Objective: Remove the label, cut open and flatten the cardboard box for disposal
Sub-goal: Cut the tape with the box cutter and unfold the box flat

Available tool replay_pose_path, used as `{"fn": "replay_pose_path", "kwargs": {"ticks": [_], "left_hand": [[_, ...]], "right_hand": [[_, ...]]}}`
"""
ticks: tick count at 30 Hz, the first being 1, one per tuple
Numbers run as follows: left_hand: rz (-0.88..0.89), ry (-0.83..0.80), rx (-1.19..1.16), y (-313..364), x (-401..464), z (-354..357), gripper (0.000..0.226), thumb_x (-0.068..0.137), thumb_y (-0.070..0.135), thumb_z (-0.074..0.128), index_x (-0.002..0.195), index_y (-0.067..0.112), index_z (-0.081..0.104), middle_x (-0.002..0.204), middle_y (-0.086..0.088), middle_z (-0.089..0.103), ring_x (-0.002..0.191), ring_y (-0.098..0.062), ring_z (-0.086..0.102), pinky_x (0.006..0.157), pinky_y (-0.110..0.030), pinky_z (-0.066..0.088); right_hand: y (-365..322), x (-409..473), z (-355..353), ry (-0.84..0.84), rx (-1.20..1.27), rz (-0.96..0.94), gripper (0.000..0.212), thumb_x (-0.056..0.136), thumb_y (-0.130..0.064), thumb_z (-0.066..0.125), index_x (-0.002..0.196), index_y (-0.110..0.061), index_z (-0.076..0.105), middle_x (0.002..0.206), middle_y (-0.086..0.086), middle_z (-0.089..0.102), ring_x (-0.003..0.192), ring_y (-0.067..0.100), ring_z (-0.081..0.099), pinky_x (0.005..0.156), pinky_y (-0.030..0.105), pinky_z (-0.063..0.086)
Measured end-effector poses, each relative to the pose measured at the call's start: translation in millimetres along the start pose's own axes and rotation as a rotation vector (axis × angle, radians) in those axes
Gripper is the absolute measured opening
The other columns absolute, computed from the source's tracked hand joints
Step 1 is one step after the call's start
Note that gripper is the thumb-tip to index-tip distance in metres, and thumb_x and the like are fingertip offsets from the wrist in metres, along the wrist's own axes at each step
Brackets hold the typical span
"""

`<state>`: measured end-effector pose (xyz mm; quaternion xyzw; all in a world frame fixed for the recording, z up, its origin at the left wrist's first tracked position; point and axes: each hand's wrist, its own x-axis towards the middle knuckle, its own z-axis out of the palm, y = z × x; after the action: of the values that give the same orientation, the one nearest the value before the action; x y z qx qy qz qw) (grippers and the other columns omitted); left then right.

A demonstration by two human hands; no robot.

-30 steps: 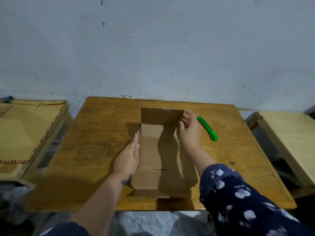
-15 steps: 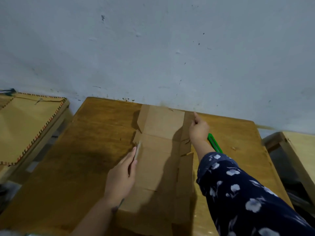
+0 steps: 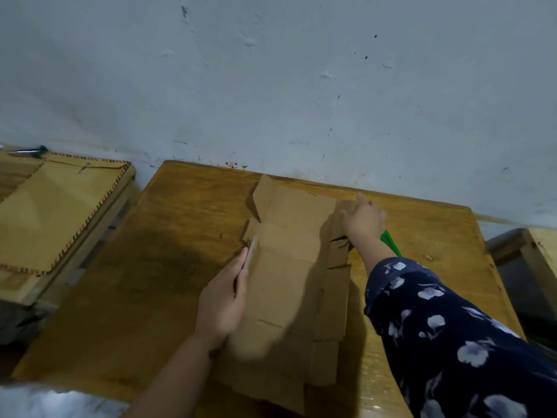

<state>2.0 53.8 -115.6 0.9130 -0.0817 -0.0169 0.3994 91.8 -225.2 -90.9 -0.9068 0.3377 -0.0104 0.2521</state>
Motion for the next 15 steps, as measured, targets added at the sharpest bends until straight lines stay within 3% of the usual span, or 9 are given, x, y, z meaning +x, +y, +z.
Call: {"fn": "replay_pose_path", "kwargs": {"ticks": [6,10,13,15], "left_hand": [[-0.049,0.008,-0.121,4.7,-3.6,-0.6,0.043,0.101,0.034,0.035,0.144,0.037,0.034,0.141,0.014,0.047,0.125,-0.008,0.048,0.097,-0.026,0.046],[0.002,0.026,-0.079,6.5,-7.4,-5.6,0.045,0.101,0.031,0.034,0.145,0.042,0.030,0.135,0.022,0.043,0.113,0.001,0.046,0.074,-0.010,0.041],[0.055,0.087,0.130,-2.6,-5.6,-16.2,0.042,0.101,0.031,0.034,0.142,0.034,0.040,0.142,0.012,0.047,0.122,-0.010,0.049,0.084,-0.026,0.050],[0.066,0.117,0.252,-13.4,-2.4,-23.8,0.041,0.100,0.034,0.036,0.140,0.028,0.045,0.138,0.007,0.054,0.120,-0.017,0.052,0.089,-0.037,0.049]], "right_hand": [[-19.0,-79.8,3.2,0.258,-0.116,-0.273,0.042,0.091,-0.022,0.050,0.134,-0.022,0.048,0.138,0.006,0.048,0.128,0.026,0.037,0.104,0.043,0.028],[-17.9,-146.8,24.5,0.135,-0.173,-0.443,0.034,0.090,-0.021,0.048,0.124,-0.023,0.054,0.138,0.002,0.047,0.133,0.021,0.035,0.114,0.044,0.020],[-6.9,-183.7,45.8,0.007,-0.301,-0.462,0.042,0.093,-0.035,0.043,0.134,-0.027,0.046,0.146,0.005,0.040,0.140,0.023,0.026,0.117,0.049,0.010],[0.1,-197.8,56.5,-0.076,-0.392,-0.400,0.051,0.095,-0.046,0.032,0.144,-0.031,0.031,0.156,0.009,0.023,0.145,0.028,0.012,0.116,0.056,-0.003]]}}
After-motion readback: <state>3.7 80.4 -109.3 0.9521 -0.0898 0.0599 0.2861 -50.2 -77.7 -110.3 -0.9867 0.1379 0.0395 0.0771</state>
